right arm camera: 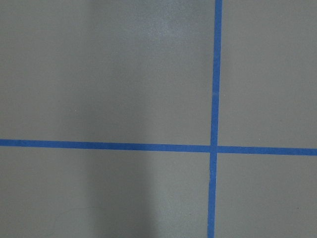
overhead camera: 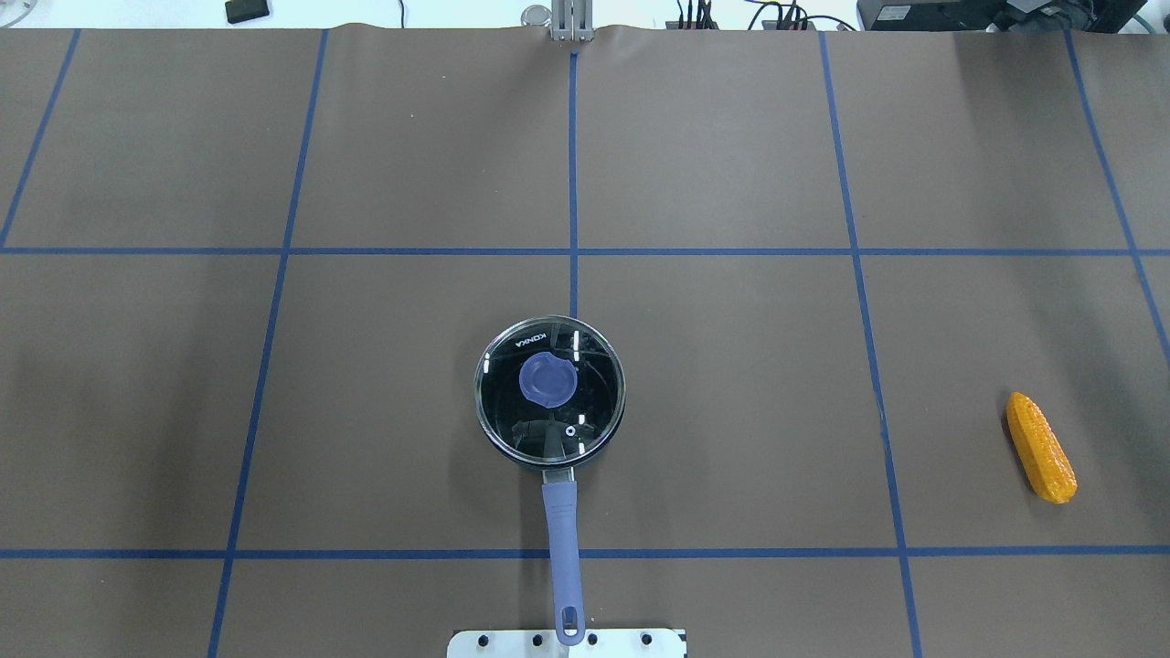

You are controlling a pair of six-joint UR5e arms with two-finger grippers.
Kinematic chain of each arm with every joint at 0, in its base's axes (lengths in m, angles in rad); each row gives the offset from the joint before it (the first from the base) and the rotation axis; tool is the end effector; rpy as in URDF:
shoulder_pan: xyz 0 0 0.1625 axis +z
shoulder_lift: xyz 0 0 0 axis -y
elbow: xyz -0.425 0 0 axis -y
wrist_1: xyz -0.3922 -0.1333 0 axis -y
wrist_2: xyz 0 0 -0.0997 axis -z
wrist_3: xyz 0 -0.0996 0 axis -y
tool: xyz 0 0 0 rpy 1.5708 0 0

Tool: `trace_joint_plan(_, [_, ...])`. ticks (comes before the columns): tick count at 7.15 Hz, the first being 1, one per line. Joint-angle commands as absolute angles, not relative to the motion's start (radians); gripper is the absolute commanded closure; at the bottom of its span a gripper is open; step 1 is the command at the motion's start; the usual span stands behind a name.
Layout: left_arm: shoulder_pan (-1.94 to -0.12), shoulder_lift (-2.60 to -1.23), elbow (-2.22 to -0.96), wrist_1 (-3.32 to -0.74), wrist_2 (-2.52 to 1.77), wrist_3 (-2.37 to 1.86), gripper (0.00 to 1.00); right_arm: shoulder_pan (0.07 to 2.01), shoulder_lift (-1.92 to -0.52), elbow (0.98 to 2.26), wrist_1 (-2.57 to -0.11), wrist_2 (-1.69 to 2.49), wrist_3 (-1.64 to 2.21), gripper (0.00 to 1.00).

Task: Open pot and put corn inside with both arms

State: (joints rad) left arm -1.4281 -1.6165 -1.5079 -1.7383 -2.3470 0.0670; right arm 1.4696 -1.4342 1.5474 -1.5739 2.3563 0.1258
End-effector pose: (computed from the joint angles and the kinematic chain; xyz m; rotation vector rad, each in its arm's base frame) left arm 0.0112 -0.5245 0.6491 0.1136 0.7817 0.2570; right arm 0.0065 -0.5579 0.5983 0.0148 -0.7914 -0.0199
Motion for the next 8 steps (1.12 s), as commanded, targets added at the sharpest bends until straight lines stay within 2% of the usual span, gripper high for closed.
trace_joint_plan(1, [-1.428, -1.618, -1.509, -1.738, -2.347, 0.066, 0.01, 1.47, -1.433, 1.549, -1.574, 2.355, 0.124, 0.0])
trace_joint_plan(3, [-1.425, -1.632, -1.526, -1.732, -2.347, 0.011, 0.01, 1.468, -1.425, 1.549, -1.574, 2.355, 0.126, 0.0])
trace_joint_plan(6, [-1.34, -1.829, -1.551, -1.642, -2.373, -0.171, 0.01, 1.437, -1.431, 1.577, -1.441, 2.355, 0.126, 0.0])
trace_joint_plan(8, [-1.236, -1.981, -1.618, -1.516, -2.373, -0.37, 0.01, 1.396, -1.466, 1.601, -1.443, 2.356, 0.124, 0.0])
